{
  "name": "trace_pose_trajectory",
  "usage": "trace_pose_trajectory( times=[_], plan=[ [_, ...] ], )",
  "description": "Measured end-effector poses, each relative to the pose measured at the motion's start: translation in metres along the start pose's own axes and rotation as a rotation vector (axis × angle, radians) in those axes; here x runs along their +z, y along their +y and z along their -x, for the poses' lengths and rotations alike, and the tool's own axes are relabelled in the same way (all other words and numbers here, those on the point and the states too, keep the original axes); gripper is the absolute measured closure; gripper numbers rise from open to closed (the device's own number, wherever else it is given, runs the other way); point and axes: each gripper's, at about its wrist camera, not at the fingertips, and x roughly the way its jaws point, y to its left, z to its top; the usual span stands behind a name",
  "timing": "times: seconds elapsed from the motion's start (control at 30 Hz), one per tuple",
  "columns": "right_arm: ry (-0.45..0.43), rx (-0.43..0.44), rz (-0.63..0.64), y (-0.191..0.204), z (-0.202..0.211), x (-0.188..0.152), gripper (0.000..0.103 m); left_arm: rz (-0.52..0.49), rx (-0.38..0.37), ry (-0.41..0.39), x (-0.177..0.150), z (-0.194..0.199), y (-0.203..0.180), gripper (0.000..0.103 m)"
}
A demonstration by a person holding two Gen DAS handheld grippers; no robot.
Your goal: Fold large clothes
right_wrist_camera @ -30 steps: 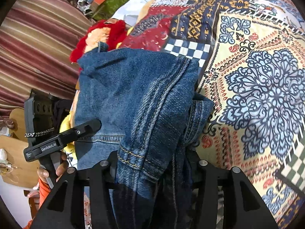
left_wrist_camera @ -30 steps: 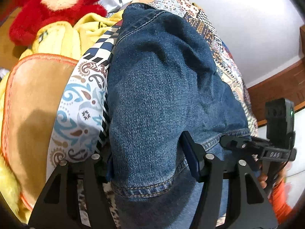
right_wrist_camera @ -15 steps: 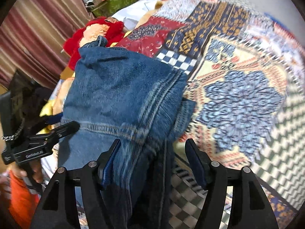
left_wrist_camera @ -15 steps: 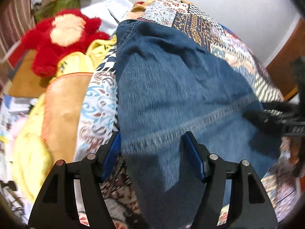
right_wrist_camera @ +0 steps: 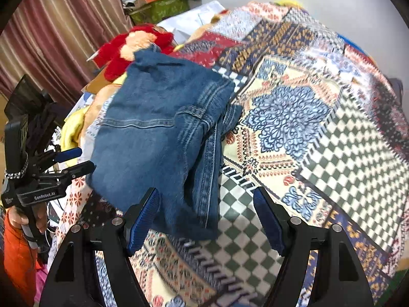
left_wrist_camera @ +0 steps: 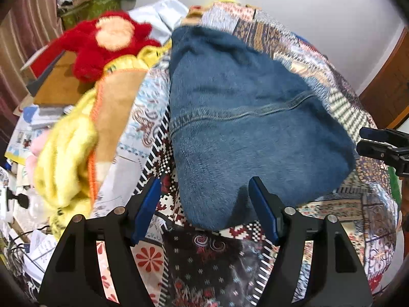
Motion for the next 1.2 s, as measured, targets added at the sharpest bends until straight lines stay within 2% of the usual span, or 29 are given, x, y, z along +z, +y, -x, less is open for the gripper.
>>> trace_pose_trajectory(
  times=[0.13,0.4,0.47,0.67,0.77,0.97,1.0,1.07,1.13,1.2],
  plan=[
    [-0.084,-0.007,0.036,0.014,0.036,-0.005,0.029,-0.014,0.009,-0.103,0.006,0.042,-0.014,0.033],
    [-0.381,-0.003,0.104,0.053,0.138,-0.014,0.029,-0.072,-0.024,-0.429,0.013,0.162,-0.061,0.033],
    [-0.460,0.016,0.108,0.064,0.165,-0.018,0.029,-0.083,-0.036,-0.522,0.007,0.193,-0.073,0.033],
    [-0.674,0.042,0.123,0.093,0.233,-0.040,0.029,-0.094,-0.040,-0.705,-0.014,0.252,-0.094,0.033],
    [-0.742,0.060,0.125,0.103,0.253,-0.055,0.029,-0.095,-0.020,-0.771,-0.028,0.270,-0.101,0.033],
    [-0.857,0.017,0.101,0.120,0.279,-0.085,0.029,-0.092,0.023,-0.847,-0.054,0.288,-0.109,0.032],
    [-0.865,0.013,0.097,0.121,0.281,-0.090,0.029,-0.089,0.014,-0.848,-0.057,0.290,-0.110,0.029],
    [-0.871,0.003,0.092,0.125,0.284,-0.096,0.029,-0.080,0.008,-0.857,-0.063,0.292,-0.110,0.017],
    [-0.875,-0.019,0.095,0.128,0.287,-0.102,0.025,-0.082,0.028,-0.869,-0.067,0.293,-0.112,0.014],
    [-0.891,-0.056,0.099,0.132,0.288,-0.108,0.012,-0.087,0.052,-0.872,-0.070,0.293,-0.113,0.010]
  ],
)
